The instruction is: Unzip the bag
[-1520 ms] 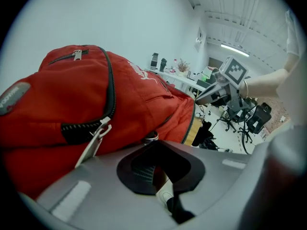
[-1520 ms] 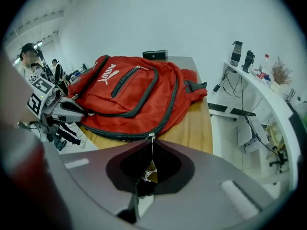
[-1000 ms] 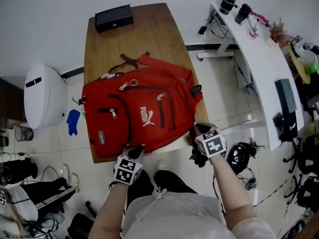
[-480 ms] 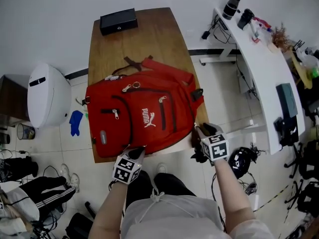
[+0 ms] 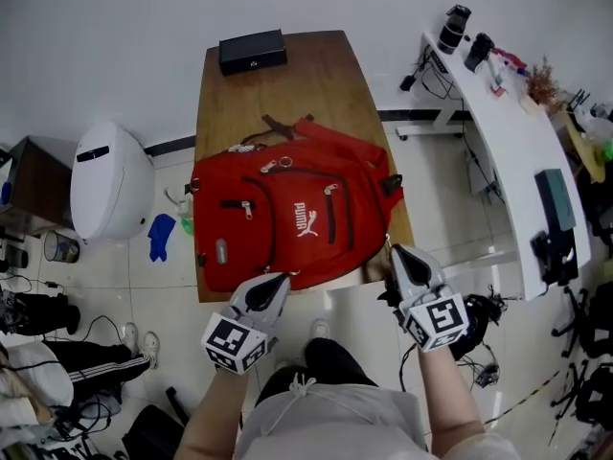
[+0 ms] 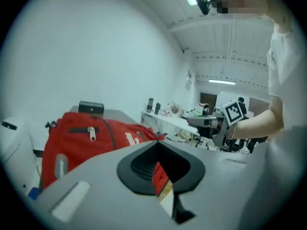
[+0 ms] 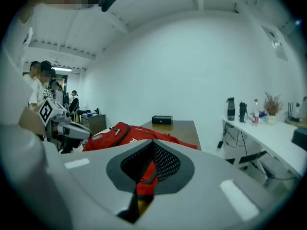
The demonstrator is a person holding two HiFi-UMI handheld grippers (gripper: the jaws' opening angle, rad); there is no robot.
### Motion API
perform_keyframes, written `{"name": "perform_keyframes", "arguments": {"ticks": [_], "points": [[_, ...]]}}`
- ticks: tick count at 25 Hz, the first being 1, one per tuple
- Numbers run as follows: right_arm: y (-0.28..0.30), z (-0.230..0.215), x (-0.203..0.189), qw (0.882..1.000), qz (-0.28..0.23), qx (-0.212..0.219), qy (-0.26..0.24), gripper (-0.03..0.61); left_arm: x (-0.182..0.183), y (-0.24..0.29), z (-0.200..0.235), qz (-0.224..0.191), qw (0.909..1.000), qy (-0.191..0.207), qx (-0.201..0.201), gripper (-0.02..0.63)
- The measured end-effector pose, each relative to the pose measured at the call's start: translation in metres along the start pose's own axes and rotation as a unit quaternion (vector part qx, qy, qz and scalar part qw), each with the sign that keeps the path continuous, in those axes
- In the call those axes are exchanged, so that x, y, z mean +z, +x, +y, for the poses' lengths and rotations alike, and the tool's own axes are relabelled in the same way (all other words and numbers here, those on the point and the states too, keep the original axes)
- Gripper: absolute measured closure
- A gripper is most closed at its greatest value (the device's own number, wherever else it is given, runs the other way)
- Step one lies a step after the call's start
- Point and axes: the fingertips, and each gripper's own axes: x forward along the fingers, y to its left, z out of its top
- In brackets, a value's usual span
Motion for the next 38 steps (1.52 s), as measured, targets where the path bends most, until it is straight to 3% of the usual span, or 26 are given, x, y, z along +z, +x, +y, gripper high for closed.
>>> {"name": "perform_keyframes", "arguments": {"ticks": [4, 9, 12, 15, 22, 28, 38], "points": [[-0.022, 0.062, 0.027, 0.994, -0.068, 0.038, -0.072, 0.570, 0.044, -0.045, -0.024, -0.081, 0.9960, 0.034, 0.010, 0.607], [-0.058, 0.132, 0.023, 0.994, -0.075, 0.048, -0.058, 0.571, 0.047, -0.116, -0.047, -0.148, 0.9879, 0.023, 0.038, 0.607], [-0.090, 0.177, 0.021, 0.994, -0.085, 0.054, -0.045, 0.571, 0.037, -0.161, -0.076, -0.154, 0.9868, 0.035, 0.037, 0.607], [-0.121, 0.215, 0.026, 0.992, -0.101, 0.056, -0.041, 0.571, 0.028, -0.200, -0.105, -0.148, 0.9856, 0.077, 0.028, 0.607], [-0.182, 0.295, 0.059, 0.983, -0.142, 0.080, -0.085, 0.571, 0.034, -0.275, -0.146, -0.177, 0.9779, 0.110, 0.021, 0.607], [-0.208, 0.312, 0.062, 0.981, -0.138, 0.098, -0.097, 0.571, 0.036, -0.296, -0.171, -0.189, 0.9738, 0.121, 0.033, 0.607], [-0.232, 0.301, 0.068, 0.977, -0.141, 0.140, -0.081, 0.571, 0.049, -0.288, -0.205, -0.214, 0.9694, 0.108, 0.055, 0.607]]}}
